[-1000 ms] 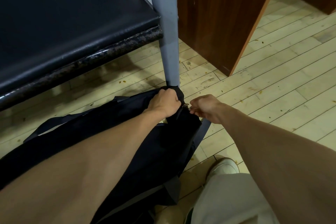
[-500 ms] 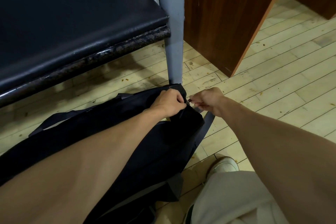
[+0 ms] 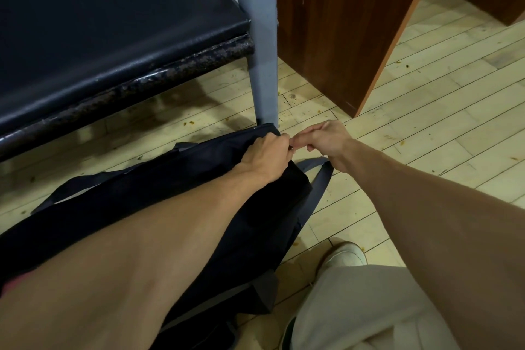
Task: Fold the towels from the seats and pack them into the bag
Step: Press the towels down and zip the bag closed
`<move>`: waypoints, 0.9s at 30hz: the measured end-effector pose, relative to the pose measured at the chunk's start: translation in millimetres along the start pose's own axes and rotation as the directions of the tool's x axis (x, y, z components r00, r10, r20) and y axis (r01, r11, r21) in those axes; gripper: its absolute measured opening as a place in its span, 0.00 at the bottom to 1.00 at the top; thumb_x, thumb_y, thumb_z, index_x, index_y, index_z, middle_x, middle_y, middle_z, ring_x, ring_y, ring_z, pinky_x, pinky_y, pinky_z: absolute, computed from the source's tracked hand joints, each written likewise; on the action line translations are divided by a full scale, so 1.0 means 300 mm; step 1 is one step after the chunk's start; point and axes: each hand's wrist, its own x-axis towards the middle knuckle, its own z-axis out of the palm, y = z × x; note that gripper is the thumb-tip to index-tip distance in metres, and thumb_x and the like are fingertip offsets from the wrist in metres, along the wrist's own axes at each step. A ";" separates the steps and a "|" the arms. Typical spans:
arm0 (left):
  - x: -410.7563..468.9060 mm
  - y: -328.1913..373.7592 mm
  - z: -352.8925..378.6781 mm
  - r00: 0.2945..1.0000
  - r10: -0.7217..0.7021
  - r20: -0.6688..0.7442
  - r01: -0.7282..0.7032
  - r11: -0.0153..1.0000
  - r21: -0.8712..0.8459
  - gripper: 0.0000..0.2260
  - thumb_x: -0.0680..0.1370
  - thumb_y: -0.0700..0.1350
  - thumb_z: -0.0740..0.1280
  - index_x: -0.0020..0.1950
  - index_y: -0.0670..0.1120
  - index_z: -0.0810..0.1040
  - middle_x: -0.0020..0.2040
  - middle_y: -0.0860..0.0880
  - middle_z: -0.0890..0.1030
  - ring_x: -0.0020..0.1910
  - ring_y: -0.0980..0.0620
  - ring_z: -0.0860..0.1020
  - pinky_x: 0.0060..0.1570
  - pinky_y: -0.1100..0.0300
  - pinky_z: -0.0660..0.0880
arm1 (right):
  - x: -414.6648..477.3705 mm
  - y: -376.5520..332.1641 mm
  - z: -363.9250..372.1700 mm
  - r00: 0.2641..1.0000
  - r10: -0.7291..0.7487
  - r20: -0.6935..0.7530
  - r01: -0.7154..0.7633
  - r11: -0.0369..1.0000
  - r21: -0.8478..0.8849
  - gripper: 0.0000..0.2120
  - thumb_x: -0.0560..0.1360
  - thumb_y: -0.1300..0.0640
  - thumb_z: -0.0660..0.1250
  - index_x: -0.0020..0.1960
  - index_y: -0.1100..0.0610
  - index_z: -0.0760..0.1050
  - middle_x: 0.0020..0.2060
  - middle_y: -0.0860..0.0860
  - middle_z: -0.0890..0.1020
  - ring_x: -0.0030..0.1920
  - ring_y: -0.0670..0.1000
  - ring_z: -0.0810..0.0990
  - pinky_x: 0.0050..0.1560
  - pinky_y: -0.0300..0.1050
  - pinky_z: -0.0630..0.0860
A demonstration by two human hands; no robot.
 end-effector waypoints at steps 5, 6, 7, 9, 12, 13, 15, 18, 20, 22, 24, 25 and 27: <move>-0.026 -0.019 0.009 0.976 -0.214 -0.027 0.204 0.957 -0.206 0.11 0.80 0.46 0.61 0.41 0.42 0.73 0.44 0.43 0.77 0.43 0.43 0.77 0.38 0.54 0.71 | 0.037 0.051 0.060 0.981 0.182 -0.066 -0.180 0.983 0.039 0.12 0.81 0.56 0.62 0.41 0.57 0.78 0.32 0.49 0.79 0.30 0.47 0.73 0.29 0.38 0.65; -0.027 -0.022 0.007 0.962 -0.272 -0.002 0.261 0.927 -0.271 0.12 0.79 0.47 0.62 0.39 0.41 0.72 0.43 0.43 0.77 0.42 0.44 0.76 0.37 0.55 0.69 | 0.041 0.070 0.078 0.972 0.222 -0.075 -0.223 0.975 -0.005 0.13 0.81 0.56 0.60 0.42 0.58 0.77 0.32 0.51 0.79 0.30 0.48 0.73 0.29 0.39 0.66; -0.025 -0.022 -0.001 0.944 -0.329 0.032 0.318 0.880 -0.353 0.13 0.77 0.48 0.63 0.38 0.40 0.73 0.42 0.44 0.79 0.42 0.44 0.77 0.37 0.56 0.68 | 0.043 0.086 0.097 0.965 0.257 -0.058 -0.261 0.963 -0.063 0.12 0.81 0.55 0.59 0.44 0.59 0.76 0.36 0.53 0.79 0.33 0.50 0.75 0.30 0.40 0.70; -0.023 -0.014 -0.024 0.908 -0.407 0.103 0.400 0.762 -0.509 0.13 0.75 0.48 0.64 0.37 0.40 0.79 0.37 0.46 0.80 0.36 0.49 0.77 0.36 0.59 0.71 | 0.051 0.117 0.130 0.946 0.319 0.056 -0.309 0.942 -0.131 0.17 0.82 0.48 0.58 0.51 0.61 0.76 0.47 0.57 0.81 0.45 0.54 0.81 0.48 0.47 0.80; -0.037 -0.011 -0.056 0.902 -0.383 0.197 0.418 0.667 -0.617 0.11 0.75 0.44 0.63 0.36 0.43 0.78 0.28 0.49 0.77 0.25 0.54 0.71 0.32 0.63 0.70 | 0.033 0.093 0.139 0.872 0.398 0.286 -0.426 0.904 0.041 0.25 0.80 0.38 0.55 0.49 0.59 0.78 0.47 0.58 0.83 0.46 0.56 0.82 0.55 0.50 0.78; -0.043 -0.018 -0.064 0.913 -0.349 0.210 0.398 0.658 -0.639 0.11 0.76 0.43 0.62 0.36 0.43 0.78 0.28 0.49 0.77 0.25 0.54 0.70 0.32 0.63 0.69 | 0.029 0.078 0.132 0.846 0.405 0.346 -0.456 0.886 0.080 0.27 0.79 0.36 0.55 0.47 0.59 0.78 0.45 0.58 0.82 0.45 0.56 0.81 0.52 0.49 0.78; -0.051 -0.038 -0.081 0.936 -0.273 0.221 0.350 0.667 -0.658 0.11 0.77 0.42 0.61 0.38 0.42 0.79 0.28 0.49 0.77 0.26 0.54 0.70 0.32 0.63 0.68 | 0.020 0.057 0.115 0.805 0.382 0.454 -0.478 0.871 0.115 0.28 0.79 0.37 0.54 0.47 0.61 0.78 0.44 0.58 0.82 0.44 0.56 0.80 0.49 0.47 0.76; -0.054 -0.061 -0.106 0.953 -0.194 0.231 0.298 0.725 -0.621 0.13 0.80 0.44 0.59 0.38 0.43 0.78 0.28 0.50 0.77 0.26 0.55 0.71 0.29 0.64 0.65 | 0.006 0.048 0.103 0.776 0.276 0.567 -0.435 0.886 0.163 0.23 0.81 0.46 0.54 0.45 0.61 0.79 0.41 0.57 0.82 0.41 0.55 0.80 0.47 0.46 0.76; -0.062 -0.060 -0.120 0.960 -0.172 0.221 0.273 0.751 -0.601 0.14 0.80 0.45 0.58 0.37 0.44 0.76 0.28 0.50 0.77 0.26 0.55 0.71 0.30 0.63 0.65 | 0.010 0.050 0.113 0.816 0.239 0.527 -0.406 0.885 0.228 0.18 0.81 0.52 0.56 0.40 0.59 0.77 0.35 0.55 0.81 0.35 0.51 0.79 0.41 0.42 0.77; -0.070 -0.051 -0.132 0.970 -0.171 0.173 0.237 0.819 -0.522 0.14 0.80 0.46 0.58 0.37 0.44 0.76 0.29 0.50 0.76 0.29 0.54 0.71 0.33 0.60 0.67 | 0.023 0.049 0.129 0.879 0.281 0.385 -0.403 0.871 0.283 0.15 0.80 0.55 0.59 0.36 0.56 0.72 0.27 0.50 0.76 0.28 0.49 0.73 0.33 0.39 0.73; -0.077 -0.038 -0.148 0.979 -0.167 0.116 0.200 0.893 -0.404 0.14 0.79 0.46 0.59 0.39 0.41 0.77 0.32 0.48 0.75 0.33 0.50 0.72 0.35 0.57 0.67 | 0.043 0.046 0.140 0.918 0.336 0.213 -0.384 0.886 0.259 0.17 0.79 0.55 0.62 0.32 0.55 0.67 0.19 0.48 0.69 0.26 0.48 0.64 0.30 0.39 0.65; -0.082 -0.035 -0.158 0.982 -0.161 0.096 0.185 0.914 -0.361 0.14 0.79 0.46 0.59 0.40 0.39 0.77 0.34 0.47 0.75 0.34 0.49 0.72 0.37 0.55 0.68 | 0.049 0.039 0.144 0.928 0.347 0.137 -0.370 0.902 0.223 0.19 0.80 0.55 0.62 0.30 0.55 0.66 0.16 0.48 0.66 0.26 0.48 0.62 0.29 0.39 0.62; -0.103 -0.051 -0.175 0.986 -0.150 0.079 0.168 0.933 -0.319 0.15 0.79 0.46 0.59 0.40 0.37 0.77 0.36 0.44 0.77 0.37 0.46 0.74 0.39 0.52 0.70 | 0.056 0.027 0.151 0.938 0.346 0.025 -0.346 0.926 0.150 0.20 0.80 0.56 0.60 0.29 0.56 0.65 0.13 0.48 0.64 0.26 0.49 0.61 0.27 0.40 0.61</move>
